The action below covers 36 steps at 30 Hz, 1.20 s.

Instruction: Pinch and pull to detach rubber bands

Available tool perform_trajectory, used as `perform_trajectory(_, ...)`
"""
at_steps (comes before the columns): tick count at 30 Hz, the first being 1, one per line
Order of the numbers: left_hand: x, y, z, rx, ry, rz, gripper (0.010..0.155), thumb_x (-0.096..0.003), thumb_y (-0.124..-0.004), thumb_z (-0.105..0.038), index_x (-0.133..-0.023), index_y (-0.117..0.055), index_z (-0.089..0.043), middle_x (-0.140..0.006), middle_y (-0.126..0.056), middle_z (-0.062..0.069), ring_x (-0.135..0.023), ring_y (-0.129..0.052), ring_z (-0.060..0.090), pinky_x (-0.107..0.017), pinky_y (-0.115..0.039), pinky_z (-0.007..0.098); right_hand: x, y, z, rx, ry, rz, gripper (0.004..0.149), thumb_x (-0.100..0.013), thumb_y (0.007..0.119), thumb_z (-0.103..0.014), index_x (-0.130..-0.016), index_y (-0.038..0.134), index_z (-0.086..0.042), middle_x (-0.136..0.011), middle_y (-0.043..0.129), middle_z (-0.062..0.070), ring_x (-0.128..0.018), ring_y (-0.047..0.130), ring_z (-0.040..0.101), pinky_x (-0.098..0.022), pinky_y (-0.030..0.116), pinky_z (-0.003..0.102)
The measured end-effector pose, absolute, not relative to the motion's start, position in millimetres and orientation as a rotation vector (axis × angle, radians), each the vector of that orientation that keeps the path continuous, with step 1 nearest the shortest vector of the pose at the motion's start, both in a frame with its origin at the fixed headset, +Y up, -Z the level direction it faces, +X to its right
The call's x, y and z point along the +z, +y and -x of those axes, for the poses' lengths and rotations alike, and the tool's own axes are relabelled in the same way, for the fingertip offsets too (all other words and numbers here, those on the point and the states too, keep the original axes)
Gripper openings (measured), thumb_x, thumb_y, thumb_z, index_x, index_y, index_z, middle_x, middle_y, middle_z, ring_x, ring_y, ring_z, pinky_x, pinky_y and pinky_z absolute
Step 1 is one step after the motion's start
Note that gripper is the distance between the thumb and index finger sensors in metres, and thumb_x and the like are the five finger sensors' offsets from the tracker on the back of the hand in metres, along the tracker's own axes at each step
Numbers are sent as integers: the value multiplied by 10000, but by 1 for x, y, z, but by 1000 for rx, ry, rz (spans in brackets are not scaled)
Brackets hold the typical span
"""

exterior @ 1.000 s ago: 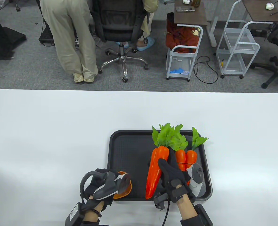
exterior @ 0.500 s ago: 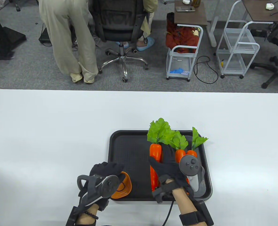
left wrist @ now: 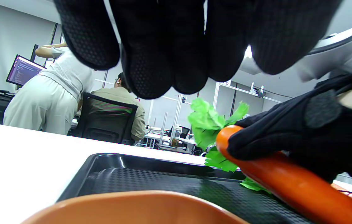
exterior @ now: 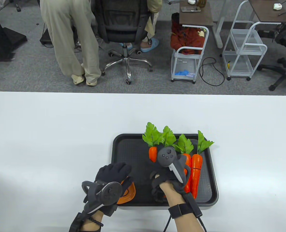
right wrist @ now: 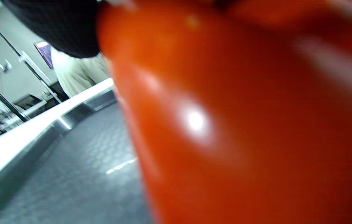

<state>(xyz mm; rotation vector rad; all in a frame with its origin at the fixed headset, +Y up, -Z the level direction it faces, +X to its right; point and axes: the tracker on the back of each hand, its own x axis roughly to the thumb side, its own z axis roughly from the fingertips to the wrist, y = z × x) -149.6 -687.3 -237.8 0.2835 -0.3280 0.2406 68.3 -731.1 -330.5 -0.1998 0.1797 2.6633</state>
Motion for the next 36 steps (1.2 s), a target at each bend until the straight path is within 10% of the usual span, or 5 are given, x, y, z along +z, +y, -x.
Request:
perform_trajectory(17,-237,-688,142,229,-356,-277,486,-459,-756,-567,-894,-854,-373,-935,-1003,-37,-761,-1044,223,-607,-849,505,-349,-749,-26,3141,405,332,916,-447,825,-620,-1098,338,-198,-1077,322,331,-702,848,615,-440,834,552)
perform_trajectory(28,-238,-688,144,240,-357,-273,491,-471,-720,-572,-899,-852,-368,-932,-1004,-36,-747,-1049,220,-595,-859,490,-335,-690,-75,3111,134,325,889,-451,743,-683,-1108,388,-200,-1101,391,286,-709,852,589,-416,829,564)
perform_trajectory(36,-238,-688,144,245,-355,-267,494,-471,-720,-571,-903,-849,-369,-930,-1006,-32,-739,-1053,220,-589,-863,485,-335,-727,-129,3088,375,563,891,-467,747,-664,-1115,306,-242,-1103,248,300,-813,668,686,-466,776,629)
